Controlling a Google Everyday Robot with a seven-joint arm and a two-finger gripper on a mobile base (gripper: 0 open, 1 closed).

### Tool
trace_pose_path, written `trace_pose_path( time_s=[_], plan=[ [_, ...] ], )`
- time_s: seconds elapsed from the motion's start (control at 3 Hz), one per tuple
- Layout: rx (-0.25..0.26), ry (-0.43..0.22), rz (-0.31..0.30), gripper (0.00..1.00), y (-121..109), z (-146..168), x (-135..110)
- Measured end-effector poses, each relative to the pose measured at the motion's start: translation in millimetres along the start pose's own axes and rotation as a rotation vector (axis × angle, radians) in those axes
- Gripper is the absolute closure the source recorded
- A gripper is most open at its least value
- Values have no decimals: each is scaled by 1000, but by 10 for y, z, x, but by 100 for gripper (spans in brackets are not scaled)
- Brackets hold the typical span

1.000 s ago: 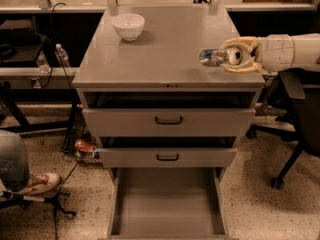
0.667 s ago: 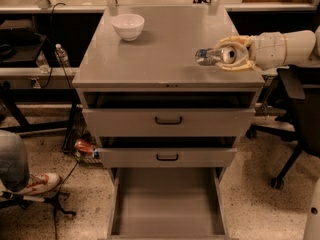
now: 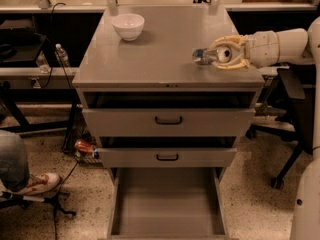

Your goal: Pick redbull can from bottom drawer and place on counter

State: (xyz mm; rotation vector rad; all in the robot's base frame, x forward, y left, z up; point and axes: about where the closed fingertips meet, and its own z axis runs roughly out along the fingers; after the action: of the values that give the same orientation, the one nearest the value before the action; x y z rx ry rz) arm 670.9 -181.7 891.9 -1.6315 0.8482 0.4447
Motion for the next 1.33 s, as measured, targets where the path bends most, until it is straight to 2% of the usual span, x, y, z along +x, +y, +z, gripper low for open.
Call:
trace_pose_path(
  time_s=[1.33],
  plan=[
    [-18,15,-9,100,-130,278,219]
  ],
)
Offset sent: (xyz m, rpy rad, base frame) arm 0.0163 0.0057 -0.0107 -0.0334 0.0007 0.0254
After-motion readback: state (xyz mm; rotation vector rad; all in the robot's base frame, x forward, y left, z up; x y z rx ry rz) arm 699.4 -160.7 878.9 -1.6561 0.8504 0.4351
